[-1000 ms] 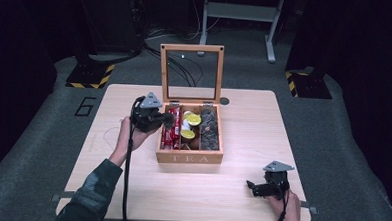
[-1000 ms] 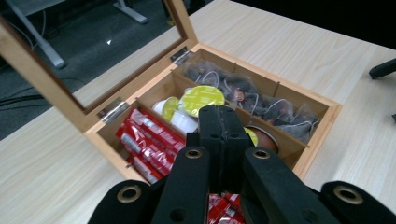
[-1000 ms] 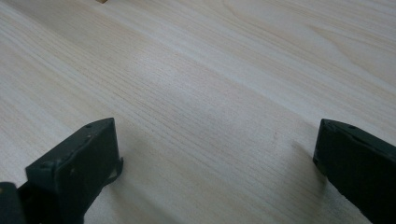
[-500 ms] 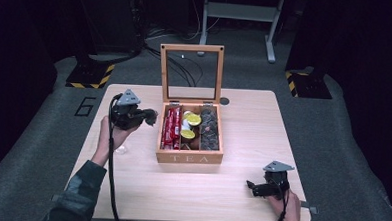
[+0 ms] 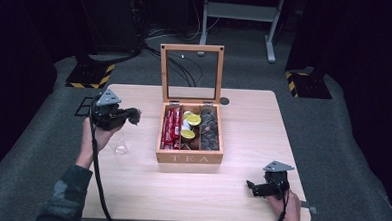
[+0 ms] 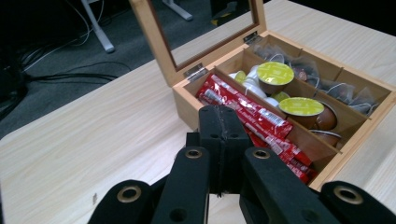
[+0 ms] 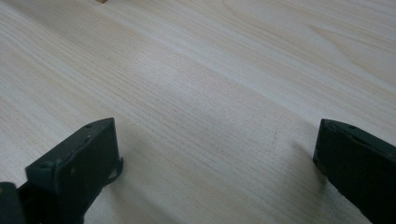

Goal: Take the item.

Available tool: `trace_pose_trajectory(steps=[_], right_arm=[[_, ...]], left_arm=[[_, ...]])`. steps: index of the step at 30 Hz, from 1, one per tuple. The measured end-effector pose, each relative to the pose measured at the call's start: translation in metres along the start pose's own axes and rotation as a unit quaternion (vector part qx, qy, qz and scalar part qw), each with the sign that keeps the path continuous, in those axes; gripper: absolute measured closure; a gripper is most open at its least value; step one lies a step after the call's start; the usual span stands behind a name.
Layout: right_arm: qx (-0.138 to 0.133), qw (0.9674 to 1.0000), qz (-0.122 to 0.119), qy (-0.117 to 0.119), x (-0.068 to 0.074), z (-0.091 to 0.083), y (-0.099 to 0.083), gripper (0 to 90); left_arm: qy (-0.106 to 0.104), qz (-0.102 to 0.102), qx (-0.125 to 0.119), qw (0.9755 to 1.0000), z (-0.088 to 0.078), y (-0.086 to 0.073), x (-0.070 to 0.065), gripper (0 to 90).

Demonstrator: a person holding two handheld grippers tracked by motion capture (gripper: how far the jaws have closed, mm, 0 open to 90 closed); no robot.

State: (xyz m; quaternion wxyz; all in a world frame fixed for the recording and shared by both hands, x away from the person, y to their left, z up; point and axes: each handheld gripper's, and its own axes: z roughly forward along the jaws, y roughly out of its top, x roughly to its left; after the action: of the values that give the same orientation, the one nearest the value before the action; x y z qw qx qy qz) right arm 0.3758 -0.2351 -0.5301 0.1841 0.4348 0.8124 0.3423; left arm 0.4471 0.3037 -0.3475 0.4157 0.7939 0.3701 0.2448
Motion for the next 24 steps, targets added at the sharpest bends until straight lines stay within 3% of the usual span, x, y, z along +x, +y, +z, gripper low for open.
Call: trace_pose_trajectory(steps=[14, 24], right_arm=[[-0.001, 1.0, 0.0, 0.0, 0.0, 0.0, 0.0, 0.0], [0.002, 1.0, -0.001, 0.001, -0.001, 0.0, 0.0, 0.0]], left_arm=[[0.029, -0.023, 0.023, 0.999, -0.016, -0.027, 0.024, 90.0], [0.037, -0.032, 0.056, 0.9973, -0.013, -0.048, 0.034, 90.0]])
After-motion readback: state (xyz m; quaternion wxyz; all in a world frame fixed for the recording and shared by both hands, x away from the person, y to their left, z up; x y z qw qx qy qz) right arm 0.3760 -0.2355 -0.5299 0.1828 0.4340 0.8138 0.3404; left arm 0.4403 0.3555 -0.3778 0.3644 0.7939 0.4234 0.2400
